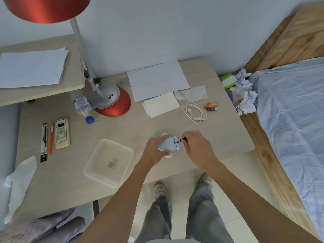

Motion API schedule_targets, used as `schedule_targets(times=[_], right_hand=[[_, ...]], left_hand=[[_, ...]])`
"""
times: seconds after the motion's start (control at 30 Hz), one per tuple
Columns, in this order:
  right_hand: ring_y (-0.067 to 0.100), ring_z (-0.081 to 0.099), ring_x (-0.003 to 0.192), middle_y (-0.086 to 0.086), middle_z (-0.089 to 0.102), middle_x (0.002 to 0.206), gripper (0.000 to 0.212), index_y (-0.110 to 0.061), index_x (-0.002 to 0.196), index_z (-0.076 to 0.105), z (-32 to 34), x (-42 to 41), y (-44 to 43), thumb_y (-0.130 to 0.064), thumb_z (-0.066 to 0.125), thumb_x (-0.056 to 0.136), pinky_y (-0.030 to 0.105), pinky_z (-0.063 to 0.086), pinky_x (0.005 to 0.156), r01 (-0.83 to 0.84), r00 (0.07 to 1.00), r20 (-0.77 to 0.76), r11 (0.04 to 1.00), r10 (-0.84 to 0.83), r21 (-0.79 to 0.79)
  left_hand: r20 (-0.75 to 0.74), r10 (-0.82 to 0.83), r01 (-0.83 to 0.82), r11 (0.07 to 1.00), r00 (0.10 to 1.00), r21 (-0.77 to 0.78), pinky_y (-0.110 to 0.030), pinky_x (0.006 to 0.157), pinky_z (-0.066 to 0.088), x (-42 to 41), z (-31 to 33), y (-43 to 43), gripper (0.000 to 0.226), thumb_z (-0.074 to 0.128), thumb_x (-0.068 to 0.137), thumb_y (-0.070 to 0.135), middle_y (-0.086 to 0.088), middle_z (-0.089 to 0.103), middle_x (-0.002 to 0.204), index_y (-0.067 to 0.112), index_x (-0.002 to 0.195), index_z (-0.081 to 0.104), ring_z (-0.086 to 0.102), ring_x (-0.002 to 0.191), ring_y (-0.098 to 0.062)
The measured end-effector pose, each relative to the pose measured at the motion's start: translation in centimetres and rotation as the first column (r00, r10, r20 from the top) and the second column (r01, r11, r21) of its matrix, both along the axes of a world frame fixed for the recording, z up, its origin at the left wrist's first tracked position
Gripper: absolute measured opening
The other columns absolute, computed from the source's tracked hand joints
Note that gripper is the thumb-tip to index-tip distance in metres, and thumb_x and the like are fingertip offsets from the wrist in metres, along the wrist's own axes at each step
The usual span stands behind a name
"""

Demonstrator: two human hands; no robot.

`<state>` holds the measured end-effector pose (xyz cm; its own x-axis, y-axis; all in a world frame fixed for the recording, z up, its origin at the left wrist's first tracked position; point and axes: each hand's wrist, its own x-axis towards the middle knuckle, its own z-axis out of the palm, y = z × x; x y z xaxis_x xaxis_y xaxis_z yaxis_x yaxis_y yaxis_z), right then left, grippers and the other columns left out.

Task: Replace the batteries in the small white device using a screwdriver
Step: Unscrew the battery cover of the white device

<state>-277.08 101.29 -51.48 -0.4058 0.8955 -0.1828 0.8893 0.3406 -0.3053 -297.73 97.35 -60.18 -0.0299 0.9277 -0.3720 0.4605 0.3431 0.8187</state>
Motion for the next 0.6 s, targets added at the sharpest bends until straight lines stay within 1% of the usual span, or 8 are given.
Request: schedule_targets(times=[0.13, 0.17, 0.27, 0.3, 0.4, 0.47, 0.53, 0.6], right_hand=[[0.02, 0.053, 0.096, -0.002, 0.061, 0.098, 0.013, -0.017, 0.11, 0.062, -0.2, 0.2, 0.0, -0.023, 0.05, 0.107, 0.044, 0.055, 0.067, -0.001, 1.0, -0.003, 1.0, 0.001, 0.012], [0.02, 0.052, 0.095, -0.002, 0.061, 0.099, 0.012, -0.017, 0.11, 0.061, -0.4, 0.3, 0.1, -0.022, 0.051, 0.107, 0.043, 0.055, 0.067, -0.003, 1.0, -0.01, 1.0, 0.003, 0.012], [0.02, 0.051, 0.094, -0.001, 0.058, 0.1, 0.011, -0.016, 0.108, 0.06, -0.9, 0.6, 0.4, -0.022, 0.051, 0.107, 0.042, 0.054, 0.069, -0.02, 1.0, -0.011, 1.0, 0.02, -0.015], [0.02, 0.051, 0.094, 0.0, 0.057, 0.1, 0.013, -0.015, 0.107, 0.06, -1.1, 0.6, 0.5, -0.023, 0.051, 0.108, 0.042, 0.054, 0.07, -0.026, 1.0, 0.003, 0.999, 0.026, -0.028], [0.02, 0.053, 0.09, 0.001, 0.056, 0.1, 0.015, -0.014, 0.106, 0.06, -1.7, 0.6, 0.5, -0.024, 0.049, 0.109, 0.041, 0.054, 0.072, -0.026, 0.999, 0.045, 0.999, 0.028, -0.046], [0.022, 0.054, 0.086, 0.002, 0.055, 0.098, 0.01, -0.014, 0.105, 0.057, -1.8, 0.4, 0.6, -0.021, 0.051, 0.108, 0.042, 0.054, 0.07, -0.022, 0.999, 0.041, 0.999, 0.024, -0.044], [0.023, 0.054, 0.079, 0.003, 0.055, 0.096, 0.004, -0.013, 0.103, 0.054, -1.5, 0.3, 0.9, -0.016, 0.053, 0.106, 0.045, 0.055, 0.067, -0.028, 0.999, 0.044, 0.998, 0.03, -0.047], [0.024, 0.055, 0.076, 0.003, 0.055, 0.095, 0.005, -0.014, 0.103, 0.052, -1.2, 0.2, 1.2, -0.016, 0.052, 0.107, 0.045, 0.054, 0.067, -0.049, 0.996, 0.071, 0.997, 0.053, -0.063]], left_hand=[[-0.005, 0.005, -0.005, 1.0, 1.0, -0.003, -0.022, 0.075, 0.047, 0.1, 0.1, 0.0, 0.07, 0.091, 0.077, 0.027, -0.008, 0.068, 0.108, 0.03, 0.142, 0.065, 0.065, 0.098, -0.027], [0.002, 0.007, -0.007, 1.0, 1.0, -0.002, -0.024, 0.077, 0.049, 0.1, 0.2, 0.0, 0.069, 0.091, 0.077, 0.027, -0.008, 0.068, 0.11, 0.031, 0.142, 0.065, 0.065, 0.099, -0.026], [0.004, 0.006, -0.006, 1.0, 1.0, -0.007, -0.039, 0.084, 0.056, 0.2, 0.2, 0.0, 0.07, 0.09, 0.076, 0.031, -0.008, 0.068, 0.111, 0.033, 0.141, 0.065, 0.066, 0.099, -0.027], [0.002, 0.007, -0.007, 1.0, 1.0, -0.009, -0.041, 0.085, 0.056, 0.2, 0.2, 0.0, 0.07, 0.09, 0.076, 0.031, -0.008, 0.068, 0.111, 0.033, 0.141, 0.065, 0.066, 0.099, -0.027], [-0.006, 0.002, -0.002, 1.0, 1.0, -0.008, -0.038, 0.081, 0.055, 0.2, 0.3, 0.0, 0.069, 0.091, 0.076, 0.029, -0.008, 0.068, 0.108, 0.032, 0.14, 0.065, 0.065, 0.096, -0.026], [-0.017, -0.008, 0.007, 1.0, 1.0, -0.012, -0.038, 0.08, 0.055, 0.3, 0.3, 0.0, 0.07, 0.09, 0.075, 0.032, -0.009, 0.066, 0.108, 0.033, 0.14, 0.065, 0.065, 0.095, -0.026], [-0.027, -0.014, 0.013, 1.0, 1.0, -0.018, -0.036, 0.076, 0.054, 0.4, 0.2, 0.0, 0.071, 0.088, 0.072, 0.041, -0.009, 0.064, 0.107, 0.038, 0.139, 0.064, 0.064, 0.094, -0.026], [-0.044, -0.022, 0.021, 1.0, 0.999, -0.02, -0.03, 0.073, 0.049, 0.5, -0.1, 0.0, 0.073, 0.084, 0.068, 0.05, -0.008, 0.061, 0.107, 0.045, 0.137, 0.062, 0.062, 0.095, -0.026]])
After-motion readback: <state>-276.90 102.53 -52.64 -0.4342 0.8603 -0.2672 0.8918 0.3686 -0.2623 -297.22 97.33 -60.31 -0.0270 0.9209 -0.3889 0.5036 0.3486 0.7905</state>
